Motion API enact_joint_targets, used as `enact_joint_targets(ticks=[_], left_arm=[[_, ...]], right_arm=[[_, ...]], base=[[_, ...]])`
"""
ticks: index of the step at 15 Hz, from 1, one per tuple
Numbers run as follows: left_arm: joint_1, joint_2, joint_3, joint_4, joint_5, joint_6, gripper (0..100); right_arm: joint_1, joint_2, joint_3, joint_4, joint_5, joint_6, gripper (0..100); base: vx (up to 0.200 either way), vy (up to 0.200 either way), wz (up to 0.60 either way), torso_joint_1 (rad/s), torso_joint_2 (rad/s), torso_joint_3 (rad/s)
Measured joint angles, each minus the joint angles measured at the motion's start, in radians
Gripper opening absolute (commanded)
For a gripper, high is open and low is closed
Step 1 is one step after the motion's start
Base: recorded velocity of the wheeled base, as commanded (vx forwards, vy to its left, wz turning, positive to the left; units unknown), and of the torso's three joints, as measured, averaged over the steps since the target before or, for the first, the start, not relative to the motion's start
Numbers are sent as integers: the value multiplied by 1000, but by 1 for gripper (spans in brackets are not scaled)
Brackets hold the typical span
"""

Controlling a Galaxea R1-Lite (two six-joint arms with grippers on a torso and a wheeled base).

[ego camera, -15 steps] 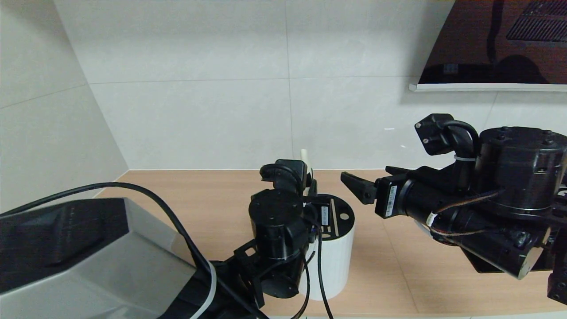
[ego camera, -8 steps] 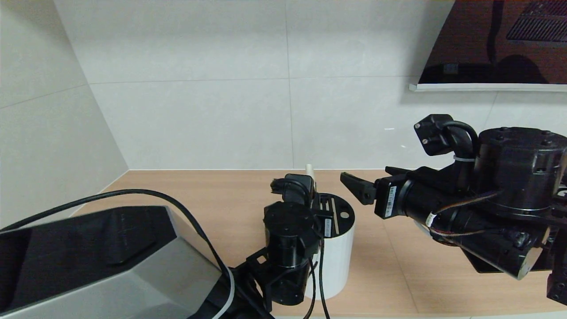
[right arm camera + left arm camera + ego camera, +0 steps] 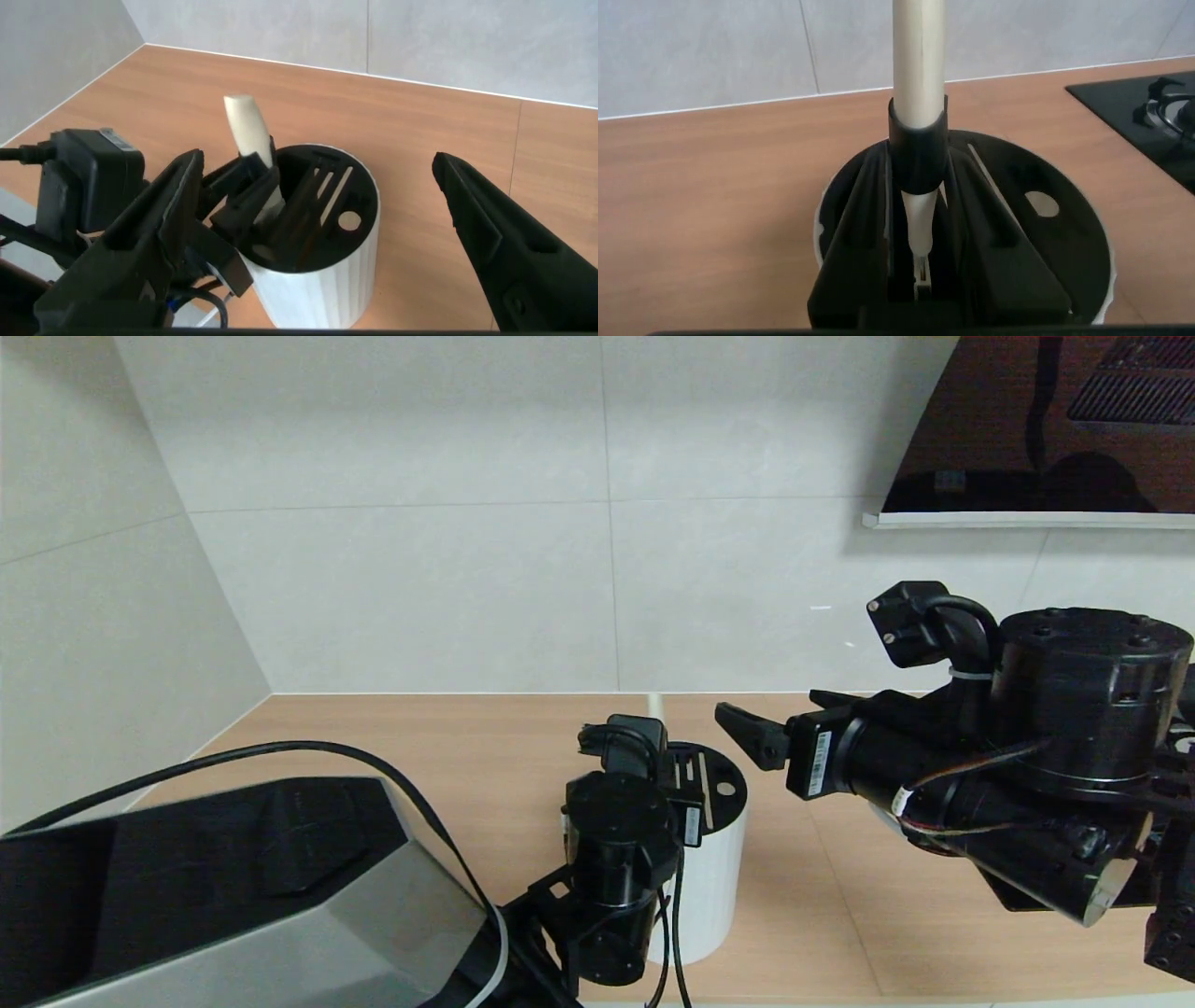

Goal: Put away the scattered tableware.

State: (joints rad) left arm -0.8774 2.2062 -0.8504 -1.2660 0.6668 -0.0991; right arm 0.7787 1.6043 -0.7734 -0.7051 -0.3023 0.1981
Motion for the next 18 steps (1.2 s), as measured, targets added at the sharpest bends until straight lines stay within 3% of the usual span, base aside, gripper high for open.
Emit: enact_joint_targets(ticks=[1,8,13,15,18], left_arm=[[0,1,-1,-1,0,-8,100],[0,-1,-3,-3,0,-12,100],[3,-113,35,-64,-9,-6,100],[9,-208,84,-66,-53,7,100],[19,-399,199,-44,-193,34,100]], right_arm=[[0,0,0,0,0,0,100],[0,0,1,-1,0,0,100],[0,-3,0,-1,0,0,100],[0,-10,5,-2,-2,0,100],[-10,-45,25,-5,-18,0,100]], base=[[0,0,0,0,0,0],[0,0,0,0,0,0],[0,0,0,0,0,0],[0,0,0,0,0,0],[0,0,0,0,0,0]])
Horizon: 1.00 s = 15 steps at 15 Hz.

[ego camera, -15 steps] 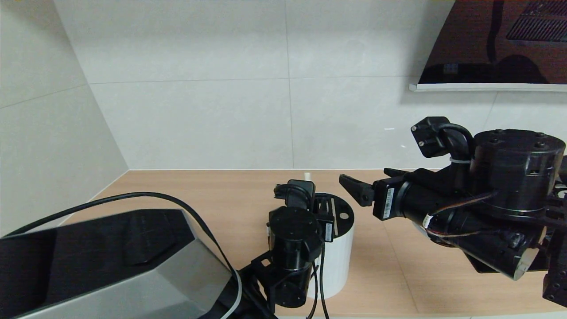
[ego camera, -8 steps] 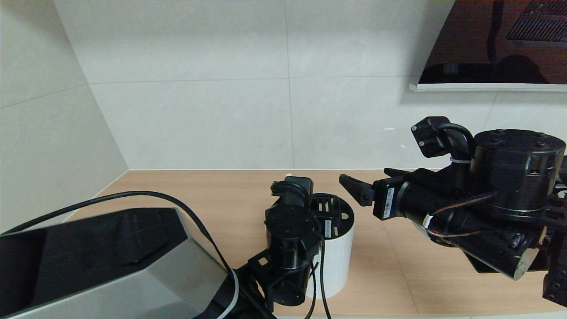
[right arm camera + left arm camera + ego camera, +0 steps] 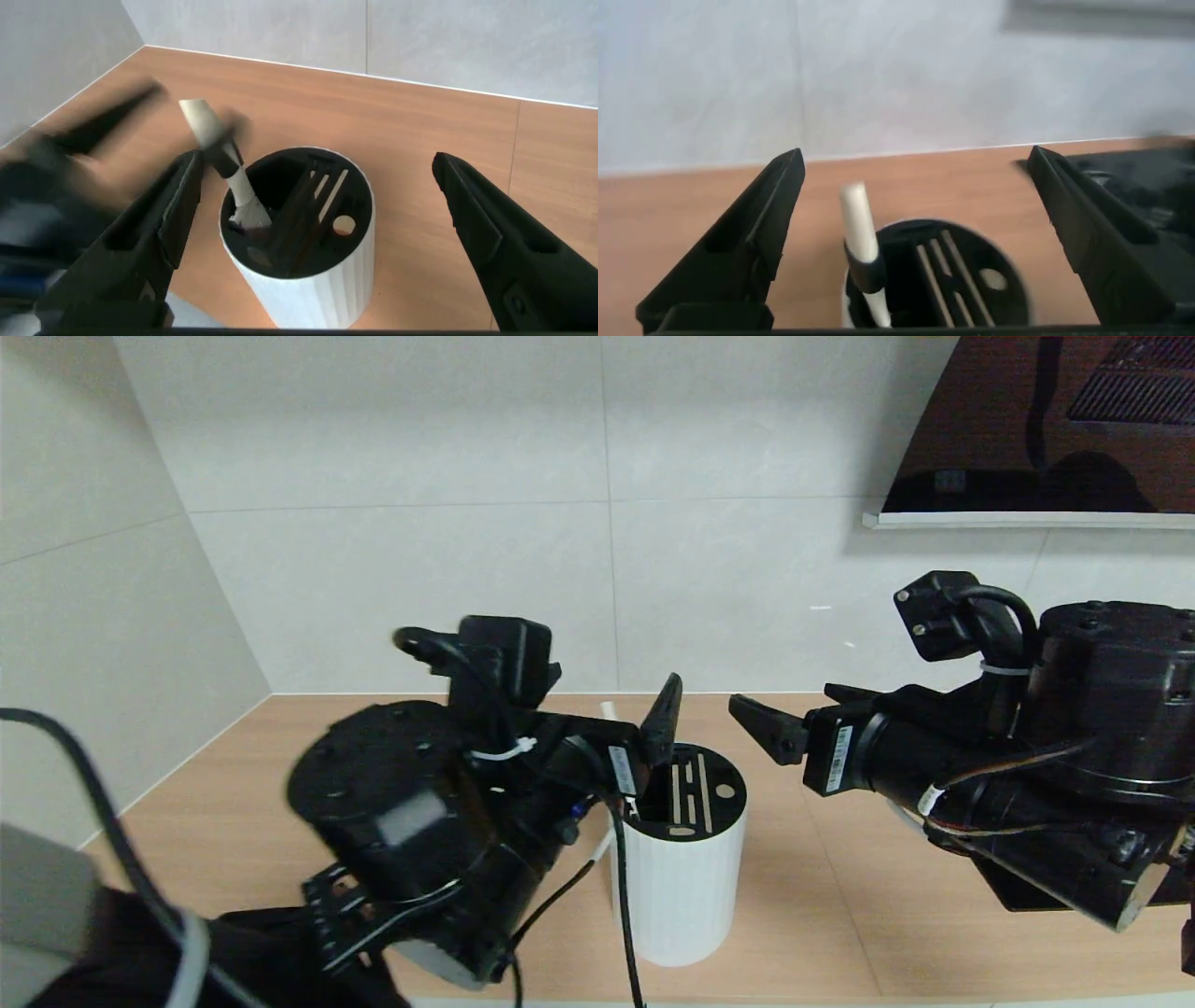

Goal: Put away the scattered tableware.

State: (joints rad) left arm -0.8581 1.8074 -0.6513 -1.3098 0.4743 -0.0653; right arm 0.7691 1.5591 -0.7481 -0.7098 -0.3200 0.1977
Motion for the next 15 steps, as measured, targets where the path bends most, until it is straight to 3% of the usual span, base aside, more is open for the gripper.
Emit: enact_joint_targets(ticks=[4,8,12,15], left_arm=[[31,-299,81,165,-87,20,100],[182,-592,147,349,-102,20,100],[295,-935,179,754,-113,21,100],[425,-1214,198,1031,-150,21,100]], right_arm=[[-41,-116,69,-1,-7,-28,100],[-150,-351,195,2,14,-39,100],[-344,-631,345,26,48,-41,100],[-455,-878,381,230,60,-60,100]], base=[[0,0,0,0,0,0],[0,0,0,0,0,0],[0,0,0,0,0,0],[0,0,0,0,0,0]])
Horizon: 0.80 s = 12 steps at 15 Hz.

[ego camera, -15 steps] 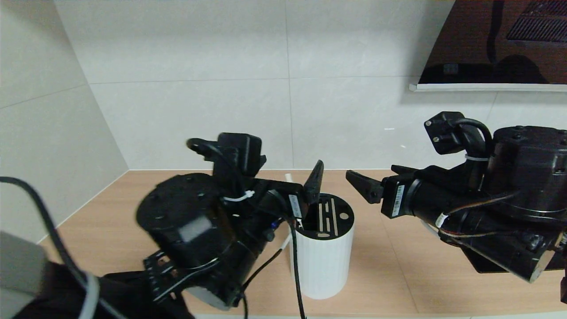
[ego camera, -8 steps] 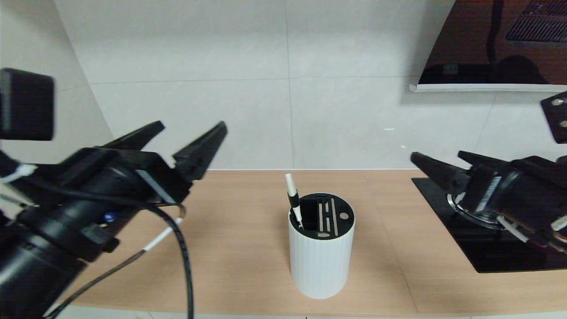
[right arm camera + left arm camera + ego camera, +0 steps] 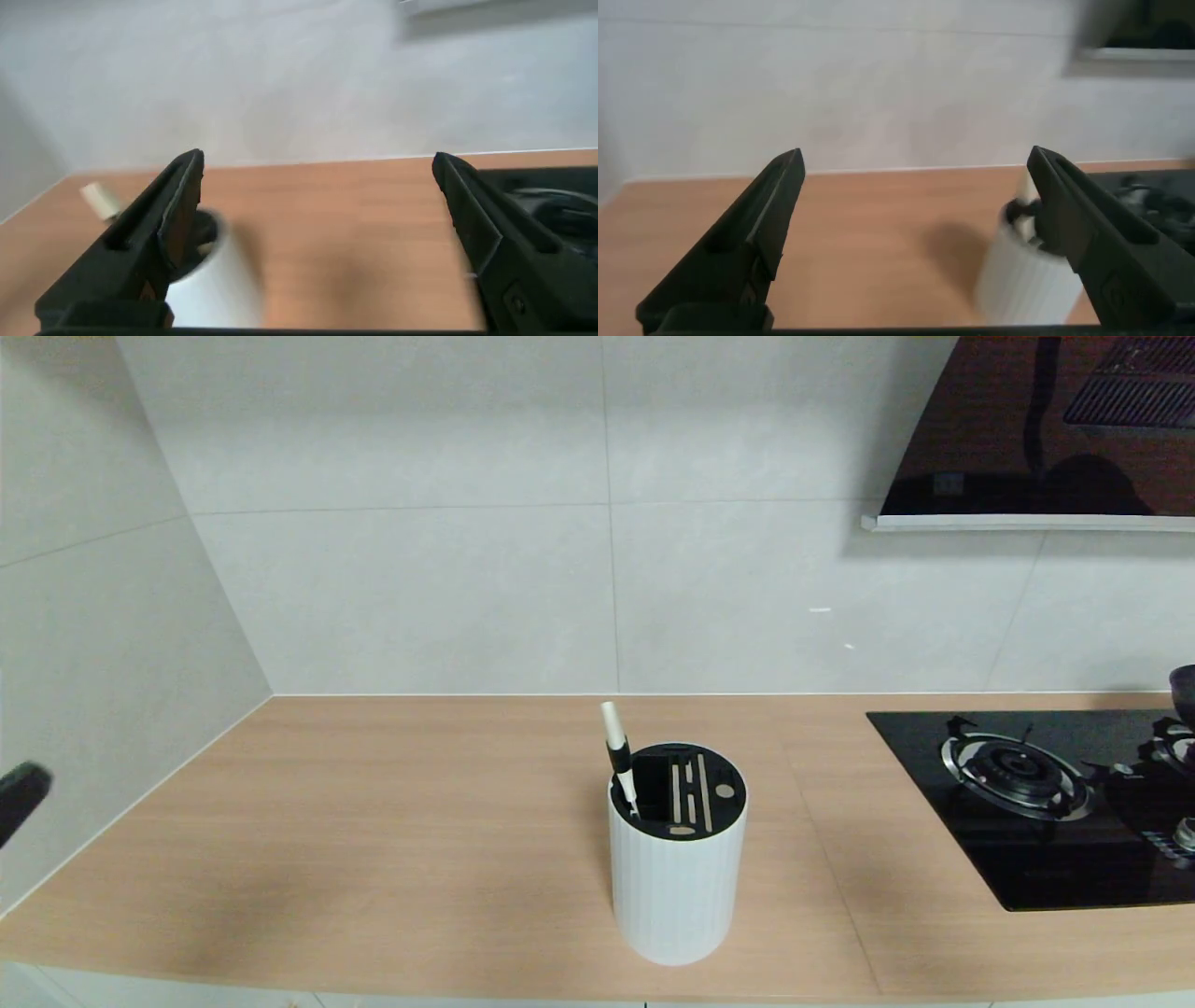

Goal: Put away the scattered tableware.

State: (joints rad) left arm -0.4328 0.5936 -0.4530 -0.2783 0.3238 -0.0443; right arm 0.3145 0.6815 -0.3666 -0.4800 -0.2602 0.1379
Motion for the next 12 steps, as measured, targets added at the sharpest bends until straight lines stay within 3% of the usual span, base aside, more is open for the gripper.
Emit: enact_joint_targets(ticks=[4,7,9,12], left_arm=[[210,-316,32,261,-66,1,100],[344,-453,49,333,-75,5,100],[404,-522,68,350,-103,35,100],[435,-574,158,361,-84,66,100]], right_arm=[[-100,-326,-21,361,19,-95,100],[-195,-499,-24,476,59,-126,100],[-256,-561,-18,490,86,-130,100],[-305,-637,71,493,106,-141,100]], base=[[0,0,0,0,0,0],[0,0,0,0,0,0],[0,0,0,0,0,0],[0,0,0,0,0,0]])
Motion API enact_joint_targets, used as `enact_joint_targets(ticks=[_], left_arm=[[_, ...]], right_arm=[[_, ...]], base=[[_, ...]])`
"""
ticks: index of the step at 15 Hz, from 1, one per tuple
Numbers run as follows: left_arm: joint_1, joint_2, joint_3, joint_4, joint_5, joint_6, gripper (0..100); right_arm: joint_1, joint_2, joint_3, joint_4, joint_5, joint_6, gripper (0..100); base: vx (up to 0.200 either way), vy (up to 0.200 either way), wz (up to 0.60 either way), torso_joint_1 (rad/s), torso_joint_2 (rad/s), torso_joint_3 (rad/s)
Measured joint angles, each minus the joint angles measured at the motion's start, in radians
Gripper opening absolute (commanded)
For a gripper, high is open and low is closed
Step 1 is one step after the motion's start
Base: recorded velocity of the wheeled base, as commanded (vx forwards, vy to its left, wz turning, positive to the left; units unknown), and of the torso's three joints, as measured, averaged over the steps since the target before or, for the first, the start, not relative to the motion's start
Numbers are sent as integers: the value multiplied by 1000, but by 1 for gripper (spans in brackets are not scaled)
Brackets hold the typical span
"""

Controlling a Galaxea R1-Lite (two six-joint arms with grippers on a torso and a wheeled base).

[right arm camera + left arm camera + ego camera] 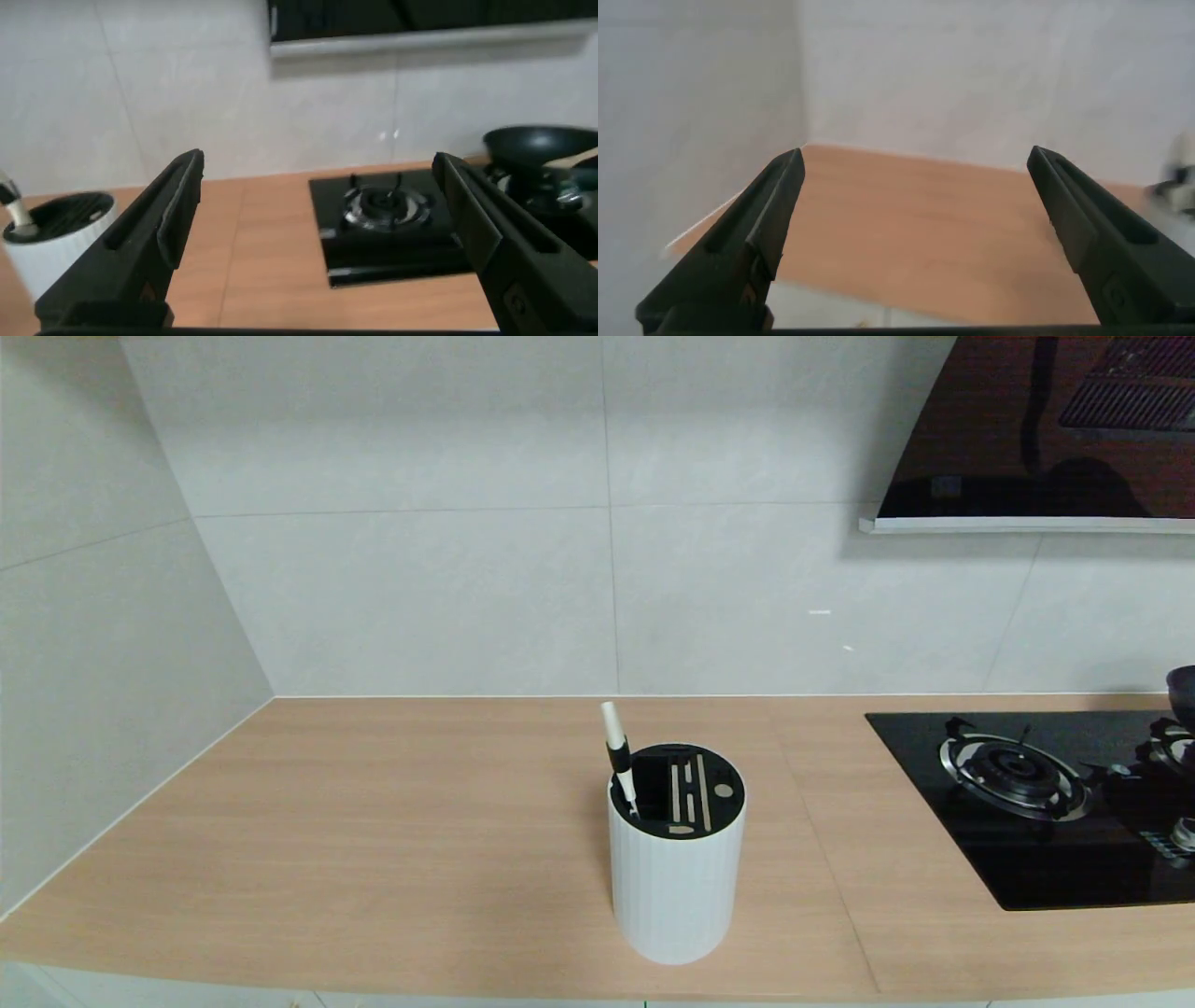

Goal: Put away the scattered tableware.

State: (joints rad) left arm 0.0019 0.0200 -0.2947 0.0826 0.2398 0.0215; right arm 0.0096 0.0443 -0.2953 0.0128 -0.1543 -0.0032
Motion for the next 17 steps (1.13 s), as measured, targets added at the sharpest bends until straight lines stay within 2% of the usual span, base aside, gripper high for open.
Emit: enact_joint_targets(ticks=[3,5,7,8,10,13,17], left_arm=[[4,-17,151,-14,-54,51,100],[4,-20,246,-96,-121,57,100],[4,-20,278,-103,-204,60,100],[3,-20,284,-93,-236,59,100],[1,-20,291,-78,-246,47,100],[0,-20,293,-79,-246,-13,100],[0,-20,293,-79,-245,-19,100]], right_arm=[[-12,-32,189,-46,0,-20,100],[-15,-40,268,-49,5,-17,100],[-16,-43,288,-49,22,-9,100],[-16,-44,290,-25,66,0,100],[-16,-44,290,-7,114,7,100],[-15,-44,294,-9,116,8,100],[-16,-45,294,-7,117,8,100]], base=[[0,0,0,0,0,0],[0,0,0,0,0,0],[0,0,0,0,0,0],[0,0,0,0,0,0],[0,0,0,0,0,0],[0,0,0,0,0,0],[0,0,0,0,0,0]])
